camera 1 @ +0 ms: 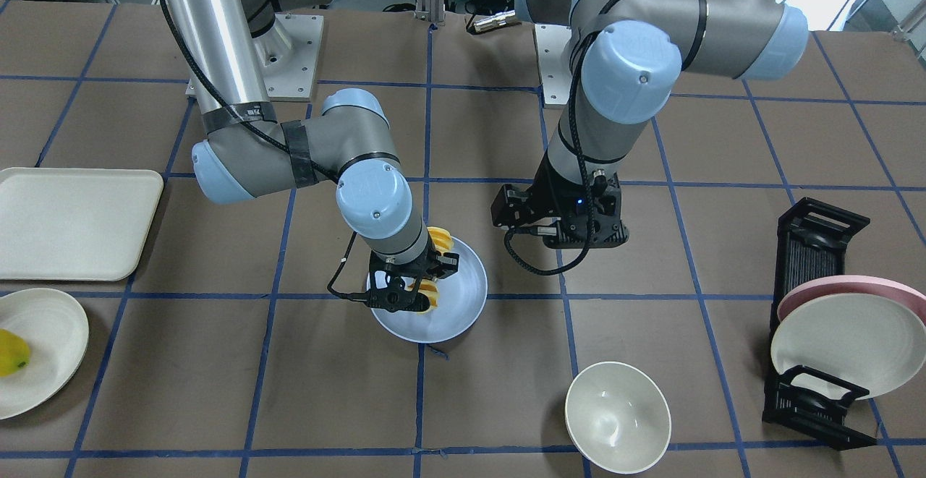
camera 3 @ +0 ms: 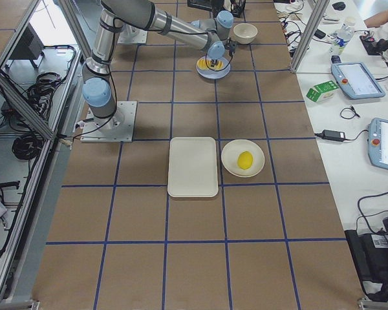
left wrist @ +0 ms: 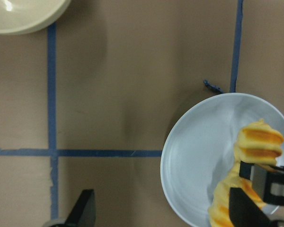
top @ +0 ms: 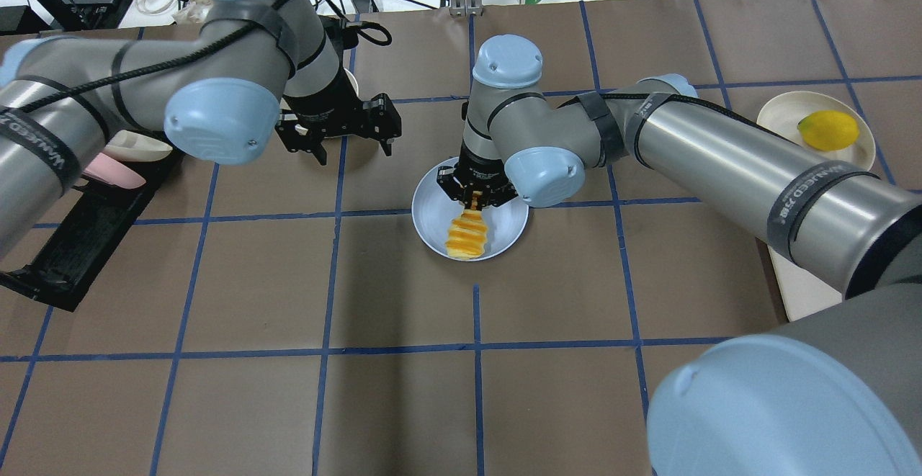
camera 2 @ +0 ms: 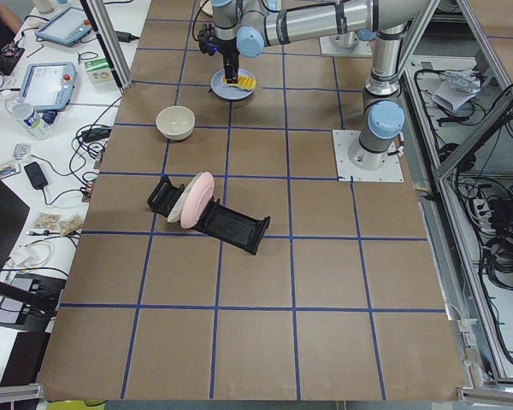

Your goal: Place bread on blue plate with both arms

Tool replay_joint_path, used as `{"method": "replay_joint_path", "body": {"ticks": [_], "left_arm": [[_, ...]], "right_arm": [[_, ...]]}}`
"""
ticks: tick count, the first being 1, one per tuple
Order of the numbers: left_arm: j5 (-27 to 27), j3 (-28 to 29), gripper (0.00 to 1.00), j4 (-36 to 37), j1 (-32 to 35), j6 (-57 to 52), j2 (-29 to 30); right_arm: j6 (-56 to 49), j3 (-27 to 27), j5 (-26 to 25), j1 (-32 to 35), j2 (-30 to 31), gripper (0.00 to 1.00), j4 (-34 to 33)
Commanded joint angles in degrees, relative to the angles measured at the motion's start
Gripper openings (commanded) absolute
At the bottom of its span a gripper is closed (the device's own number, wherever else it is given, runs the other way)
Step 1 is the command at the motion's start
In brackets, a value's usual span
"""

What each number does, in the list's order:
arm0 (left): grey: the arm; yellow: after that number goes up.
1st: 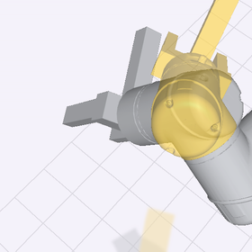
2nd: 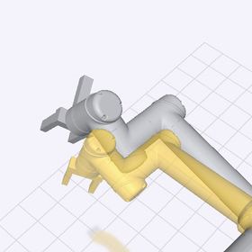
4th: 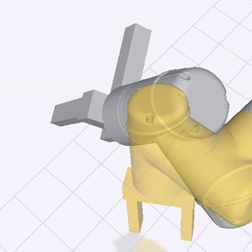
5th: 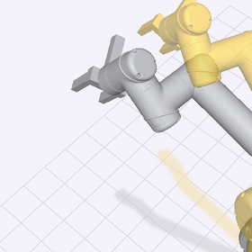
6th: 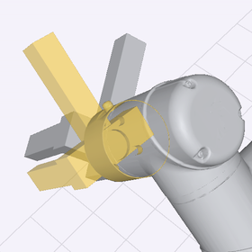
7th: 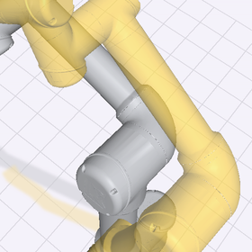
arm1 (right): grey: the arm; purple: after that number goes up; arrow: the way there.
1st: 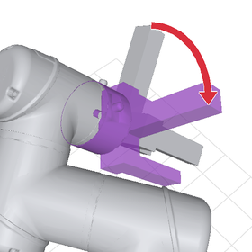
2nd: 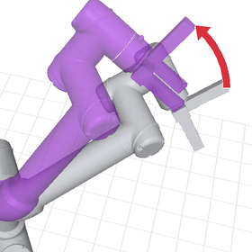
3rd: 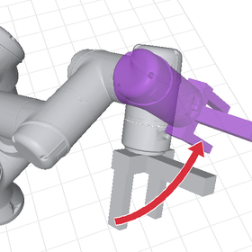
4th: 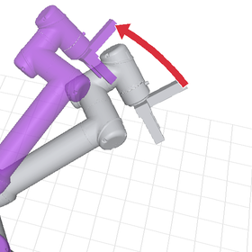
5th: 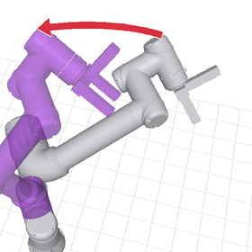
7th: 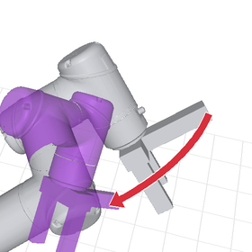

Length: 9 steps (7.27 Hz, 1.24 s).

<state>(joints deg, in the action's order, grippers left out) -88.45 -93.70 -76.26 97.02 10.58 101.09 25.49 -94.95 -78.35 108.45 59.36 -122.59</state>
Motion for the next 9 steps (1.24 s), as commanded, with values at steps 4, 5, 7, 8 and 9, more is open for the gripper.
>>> {"method": "replay_joint_path", "body": {"ticks": [4,5,7,8,9], "left_arm": [[-6.5,4.2,1.0,-10.8,0.1,-1.3,-6.0],[-6.4,4.2,1.0,-10.8,0.0,-1.3,-6.1],[-6.3,4.3,1.0,-10.6,-0.2,-1.3,-6.2],[-6.4,4.4,1.0,-10.5,-0.1,-1.3,-6.3],[-6.3,4.4,1.0,-10.5,-0.2,-1.3,-6.3]], "right_arm": [[-0.8,6.4,-2.8,-6.0,3.2,1.0,7.6],[-4.9,7.1,-5.2,-9.1,6.4,1.0,12.8],[-9.9,7.9,-7.0,-13.6,10.7,1.0,19.5],[-13.5,8.3,-9.6,-16.5,14.4,1.0,23.7],[-14.0,9.6,-9.1,-17.5,19.3,1.0,26.8]]}}
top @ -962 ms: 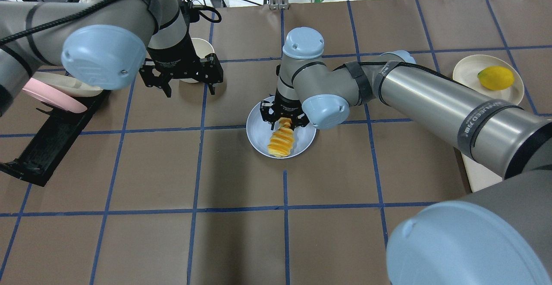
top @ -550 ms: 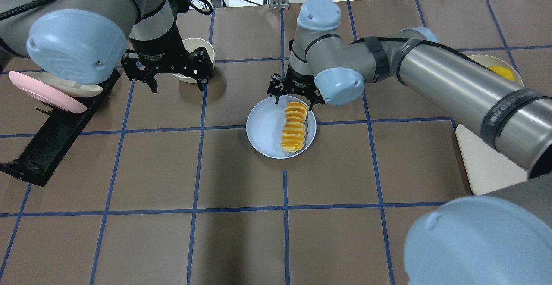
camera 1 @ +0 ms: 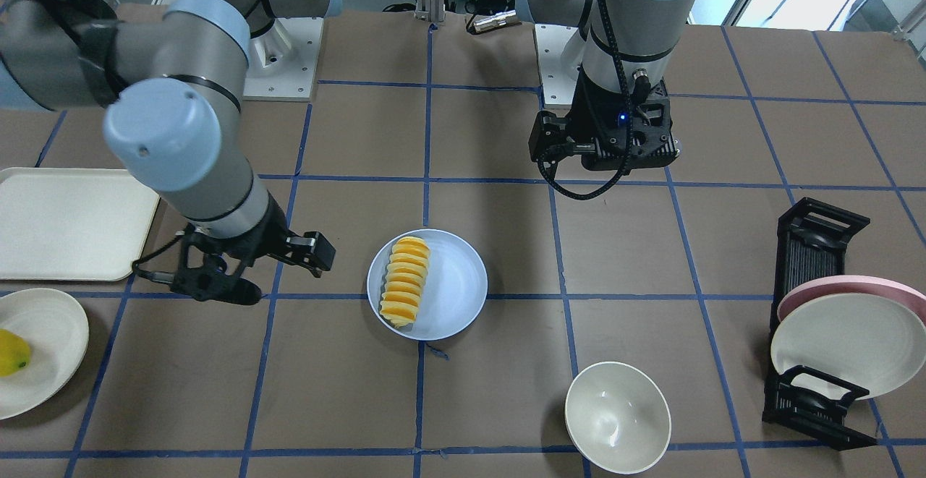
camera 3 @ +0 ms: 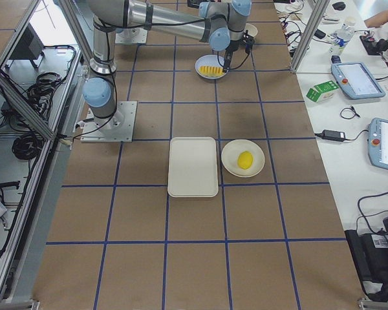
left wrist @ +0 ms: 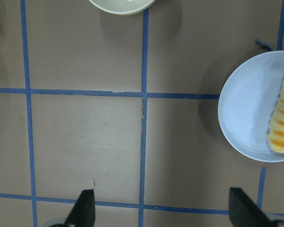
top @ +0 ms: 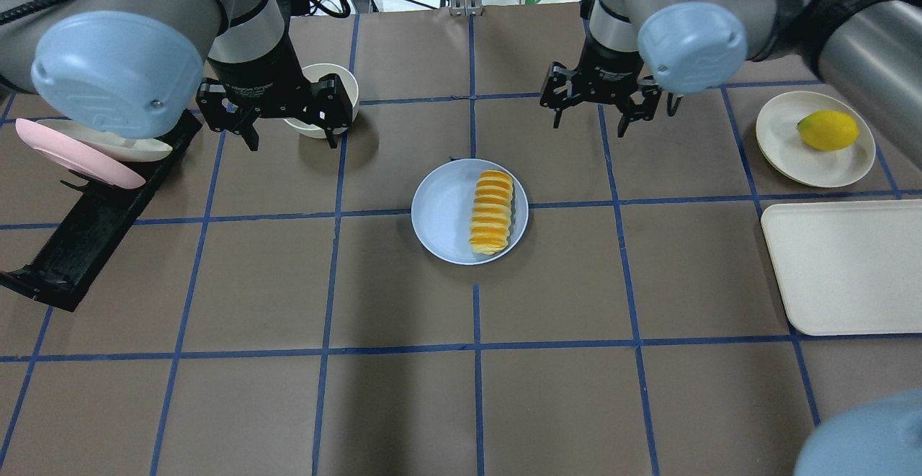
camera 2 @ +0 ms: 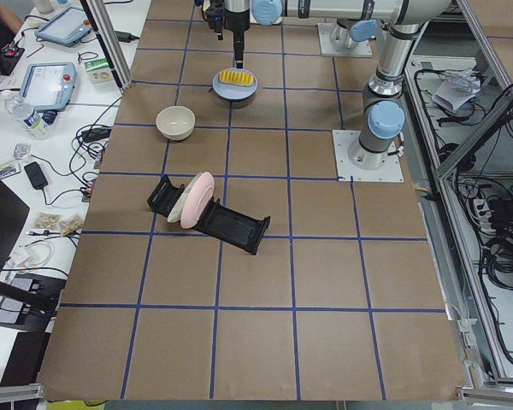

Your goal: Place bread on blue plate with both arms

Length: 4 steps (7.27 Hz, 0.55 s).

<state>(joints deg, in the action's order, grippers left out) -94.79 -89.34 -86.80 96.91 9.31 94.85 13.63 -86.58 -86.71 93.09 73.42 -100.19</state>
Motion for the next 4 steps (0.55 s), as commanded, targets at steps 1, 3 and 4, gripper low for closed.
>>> {"method": "replay_joint_path", "body": {"ticks": [1,3,4], "left_arm": [[0.1,0.1,1.0,0.1,-0.1,0.0,0.0],[2.0,3.0,1.0,0.0,-0.1,0.6,-0.3],[2.3,5.1,1.0,-0.4,-0.2,0.5,-0.5]], "right_arm": [[-2.2,5.2,-1.7,-2.2,7.7,1.0,13.4],[-10.7,6.5,-1.7,-2.4,13.3,1.0,19.8],[-17.9,5.2,-2.1,-2.0,16.3,1.0,19.4]]}}
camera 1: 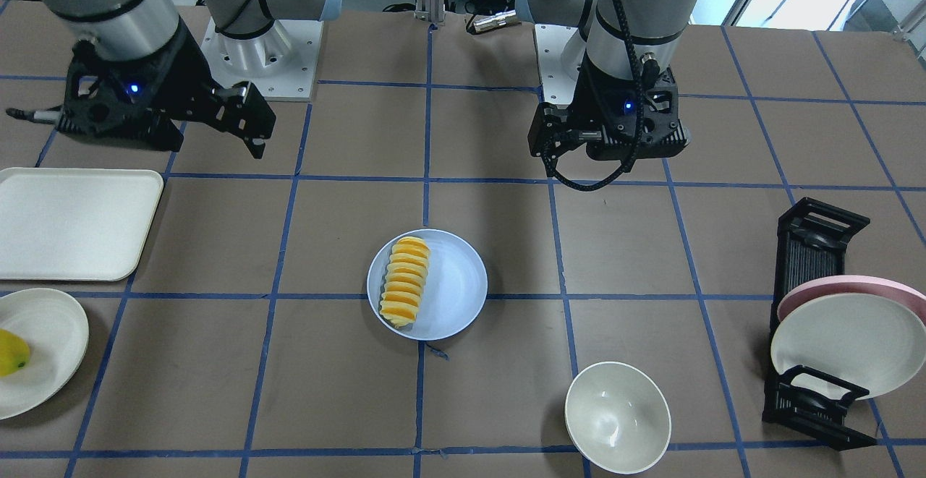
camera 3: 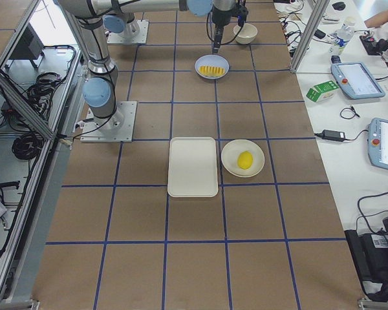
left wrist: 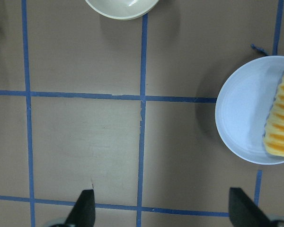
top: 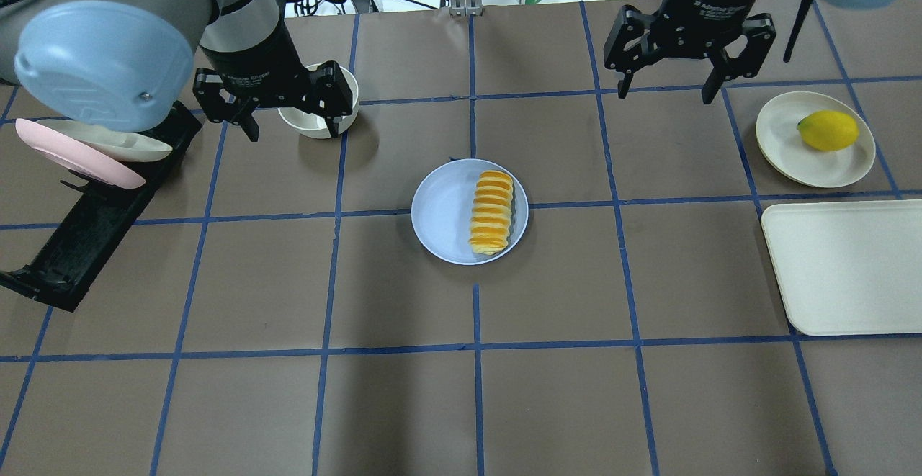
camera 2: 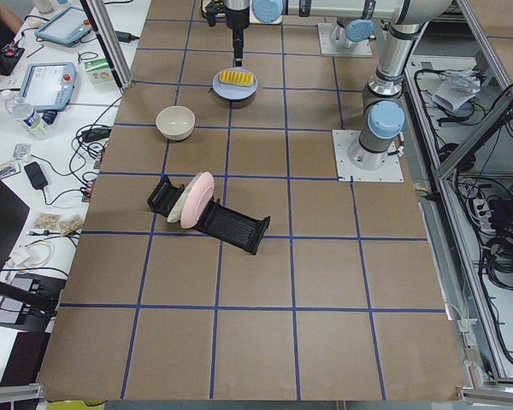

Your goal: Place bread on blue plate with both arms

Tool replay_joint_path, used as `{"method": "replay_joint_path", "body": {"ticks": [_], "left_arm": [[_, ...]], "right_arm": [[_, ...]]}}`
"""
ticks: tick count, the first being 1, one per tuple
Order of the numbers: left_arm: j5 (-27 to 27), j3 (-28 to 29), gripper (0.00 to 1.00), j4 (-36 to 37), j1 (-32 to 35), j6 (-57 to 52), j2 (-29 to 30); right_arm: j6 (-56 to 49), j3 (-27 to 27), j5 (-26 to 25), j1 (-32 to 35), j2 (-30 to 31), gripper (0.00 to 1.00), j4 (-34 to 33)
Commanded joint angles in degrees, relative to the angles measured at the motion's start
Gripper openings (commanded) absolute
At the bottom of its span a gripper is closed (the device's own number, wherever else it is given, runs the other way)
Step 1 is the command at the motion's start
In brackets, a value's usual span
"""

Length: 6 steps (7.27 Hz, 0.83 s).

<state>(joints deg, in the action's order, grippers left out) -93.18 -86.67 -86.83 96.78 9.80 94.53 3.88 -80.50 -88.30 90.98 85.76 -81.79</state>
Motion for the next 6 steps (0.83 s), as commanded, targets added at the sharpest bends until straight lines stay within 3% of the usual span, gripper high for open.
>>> {"method": "replay_joint_path", "body": {"ticks": [1,4,6], "left_arm": [[0.7,2.4,1.0,-0.4,0.2,0.5,-0.1],[0.6,2.5,1.0,-0.5,0.0,0.0,-0.1],[0.5,2.4,1.0,-0.5,0.0,-0.1,-0.1]], "right_arm": [[-7.6,-1.2,-0.5,-0.2,3.2,1.0,0.7],[-7.0,-1.2,-0.3,0.0,3.3,1.0,0.6],[-1.1,-1.2,0.6,0.0,3.1,1.0,0.8]]}}
